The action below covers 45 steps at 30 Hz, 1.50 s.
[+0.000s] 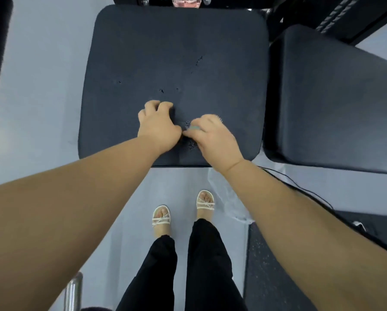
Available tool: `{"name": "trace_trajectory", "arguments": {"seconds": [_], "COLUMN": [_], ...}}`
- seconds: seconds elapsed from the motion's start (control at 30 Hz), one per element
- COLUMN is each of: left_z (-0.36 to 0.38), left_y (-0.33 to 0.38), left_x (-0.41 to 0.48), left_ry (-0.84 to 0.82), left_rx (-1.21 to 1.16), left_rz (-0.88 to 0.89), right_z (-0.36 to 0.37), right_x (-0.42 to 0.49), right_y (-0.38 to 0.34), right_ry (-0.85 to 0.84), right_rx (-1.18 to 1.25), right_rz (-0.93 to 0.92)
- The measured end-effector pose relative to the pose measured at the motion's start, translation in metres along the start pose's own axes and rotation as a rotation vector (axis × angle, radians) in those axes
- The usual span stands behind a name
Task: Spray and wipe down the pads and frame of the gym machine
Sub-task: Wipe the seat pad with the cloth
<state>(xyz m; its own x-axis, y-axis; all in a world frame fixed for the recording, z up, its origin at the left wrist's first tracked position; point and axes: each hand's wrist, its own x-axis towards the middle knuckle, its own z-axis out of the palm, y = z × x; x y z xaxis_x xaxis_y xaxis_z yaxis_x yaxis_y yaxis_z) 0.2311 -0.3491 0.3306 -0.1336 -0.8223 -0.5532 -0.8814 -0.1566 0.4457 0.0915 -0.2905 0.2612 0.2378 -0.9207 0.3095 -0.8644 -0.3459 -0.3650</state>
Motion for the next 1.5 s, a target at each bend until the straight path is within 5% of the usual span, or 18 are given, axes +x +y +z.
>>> {"name": "trace_trajectory", "arguments": {"seconds": [0.07, 0.2, 0.3, 0.43, 0.5, 0.6, 0.67, 0.83, 1.03, 1.13, 1.27, 1.43, 1.5], "left_z": [0.0, 0.003, 0.006, 0.004, -0.002, -0.007, -0.005, -0.008, -0.022, -0.027, -0.035, -0.032, -0.033], "left_y": [-0.011, -0.024, -0.023, -0.029, -0.037, -0.051, -0.055, -0.067, -0.103, -0.11, -0.109, -0.113, -0.11], "left_x": [-0.014, -0.032, -0.033, -0.026, -0.024, -0.02, -0.021, -0.018, -0.012, -0.006, 0.001, 0.0, 0.001], "left_ry": [-0.052, -0.179, -0.18, -0.165, -0.167, -0.178, -0.193, -0.101, -0.023, -0.014, -0.043, -0.033, -0.032], "left_rx": [0.05, 0.096, 0.104, 0.124, 0.145, 0.152, 0.119, 0.031, 0.114, 0.187, 0.256, 0.321, 0.32], "left_rz": [-0.023, -0.043, -0.026, -0.006, 0.029, 0.084, 0.102, 0.07, -0.113, -0.11, -0.094, -0.073, -0.074], "right_z": [-0.013, -0.032, -0.002, 0.014, 0.004, -0.004, 0.015, 0.032, 0.016, 0.056, 0.07, 0.037, 0.048], "right_x": [-0.003, -0.009, -0.018, -0.028, -0.027, -0.02, -0.003, 0.009, 0.019, 0.031, 0.036, 0.045, 0.053], "right_y": [0.014, 0.011, -0.043, -0.057, -0.032, -0.024, -0.048, -0.06, -0.025, -0.078, -0.076, -0.021, -0.045], "right_ry": [0.054, 0.255, 0.265, 0.052, 0.106, 0.319, 0.31, -0.055, 0.22, 0.213, -0.068, 0.145, 0.225], "right_rx": [-0.063, -0.044, -0.055, -0.066, -0.112, -0.093, -0.131, -0.046, -0.119, -0.015, -0.01, -0.07, -0.079], "right_rz": [0.069, 0.602, 0.428, 0.073, 0.213, 0.653, 0.596, 0.159, 0.699, 0.415, 0.031, 0.551, 0.537]}}
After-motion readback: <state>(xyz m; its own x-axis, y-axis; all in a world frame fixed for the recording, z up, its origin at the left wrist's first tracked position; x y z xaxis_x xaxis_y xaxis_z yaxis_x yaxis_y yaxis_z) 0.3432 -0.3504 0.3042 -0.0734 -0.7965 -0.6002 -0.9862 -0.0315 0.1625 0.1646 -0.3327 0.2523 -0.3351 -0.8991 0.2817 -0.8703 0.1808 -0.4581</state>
